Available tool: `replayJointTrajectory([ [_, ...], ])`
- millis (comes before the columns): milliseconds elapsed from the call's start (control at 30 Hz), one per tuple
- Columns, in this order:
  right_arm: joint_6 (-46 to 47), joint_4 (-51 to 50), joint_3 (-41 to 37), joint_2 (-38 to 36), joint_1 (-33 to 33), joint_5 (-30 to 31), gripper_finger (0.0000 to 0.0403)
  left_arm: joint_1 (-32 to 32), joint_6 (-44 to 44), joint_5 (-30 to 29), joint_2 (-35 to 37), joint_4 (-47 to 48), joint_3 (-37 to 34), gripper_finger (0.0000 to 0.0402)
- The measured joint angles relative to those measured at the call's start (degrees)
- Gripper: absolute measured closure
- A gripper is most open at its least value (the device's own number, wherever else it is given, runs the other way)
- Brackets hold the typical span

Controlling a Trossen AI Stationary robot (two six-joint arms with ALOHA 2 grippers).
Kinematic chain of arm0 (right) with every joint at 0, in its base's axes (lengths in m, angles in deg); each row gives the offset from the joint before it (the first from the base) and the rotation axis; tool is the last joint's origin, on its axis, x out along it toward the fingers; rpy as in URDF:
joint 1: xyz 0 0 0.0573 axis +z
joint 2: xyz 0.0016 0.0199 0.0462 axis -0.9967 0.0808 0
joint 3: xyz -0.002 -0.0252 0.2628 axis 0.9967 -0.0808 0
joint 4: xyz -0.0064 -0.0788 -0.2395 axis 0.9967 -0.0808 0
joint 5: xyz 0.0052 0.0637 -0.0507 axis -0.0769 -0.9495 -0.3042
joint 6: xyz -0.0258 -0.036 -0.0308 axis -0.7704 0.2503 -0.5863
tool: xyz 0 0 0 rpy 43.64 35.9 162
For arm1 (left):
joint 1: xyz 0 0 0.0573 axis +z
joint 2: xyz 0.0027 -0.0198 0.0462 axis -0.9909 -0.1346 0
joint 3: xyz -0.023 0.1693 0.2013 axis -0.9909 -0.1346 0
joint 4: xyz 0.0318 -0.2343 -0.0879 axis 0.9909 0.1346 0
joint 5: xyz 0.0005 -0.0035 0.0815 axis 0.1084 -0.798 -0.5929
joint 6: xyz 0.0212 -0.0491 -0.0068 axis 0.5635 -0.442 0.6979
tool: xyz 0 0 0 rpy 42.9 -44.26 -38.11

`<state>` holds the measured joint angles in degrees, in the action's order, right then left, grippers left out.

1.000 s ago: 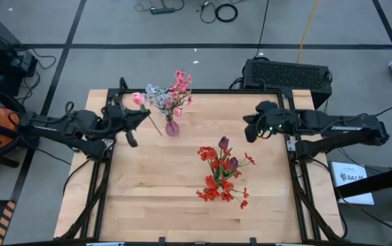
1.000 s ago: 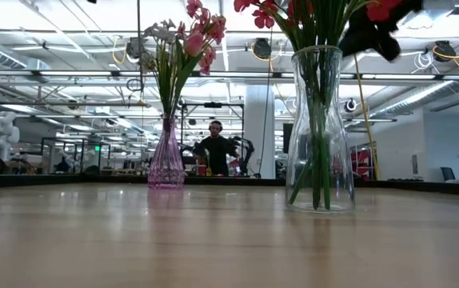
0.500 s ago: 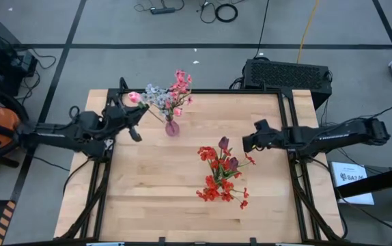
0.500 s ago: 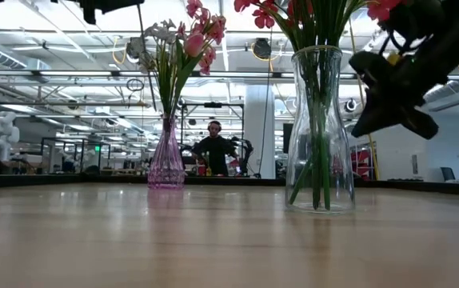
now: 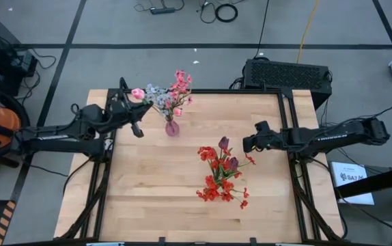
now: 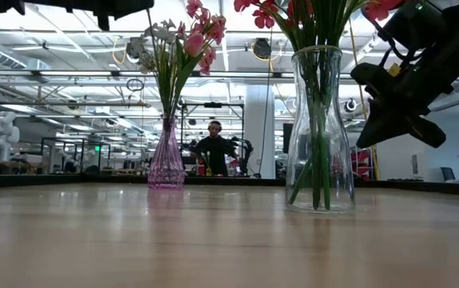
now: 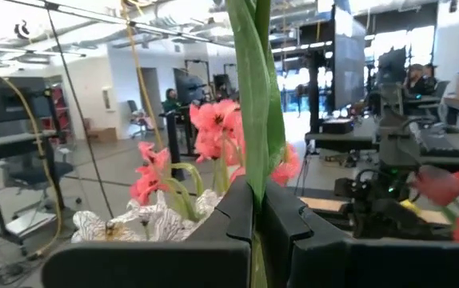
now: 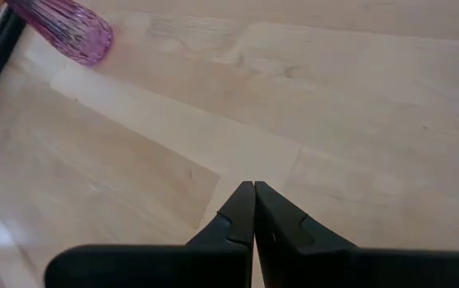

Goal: Sort flowers into vase by color
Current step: Put the pink tulip into the light violet flower vase

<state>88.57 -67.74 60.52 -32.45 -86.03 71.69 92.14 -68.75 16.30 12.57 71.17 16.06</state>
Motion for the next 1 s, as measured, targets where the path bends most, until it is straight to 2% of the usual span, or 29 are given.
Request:
replayJointTrajectory([
  [433,1.1,0.2,0.0,3.0,0.0,0.0,0.0403,3.7,0.1,4.2,-5.7,0.0,0.0,0.0397],
  [633,2.6,0.2,0.0,4.8,0.0,0.0,0.0403,3.7,0.0,4.4,-8.0,4.5,0.0,0.0397],
  [1000,2.4,4.2,0.0,8.0,0.0,-0.1,0.0403,3.7,-0.5,4.3,-14.5,5.2,0.0,0.0396],
])
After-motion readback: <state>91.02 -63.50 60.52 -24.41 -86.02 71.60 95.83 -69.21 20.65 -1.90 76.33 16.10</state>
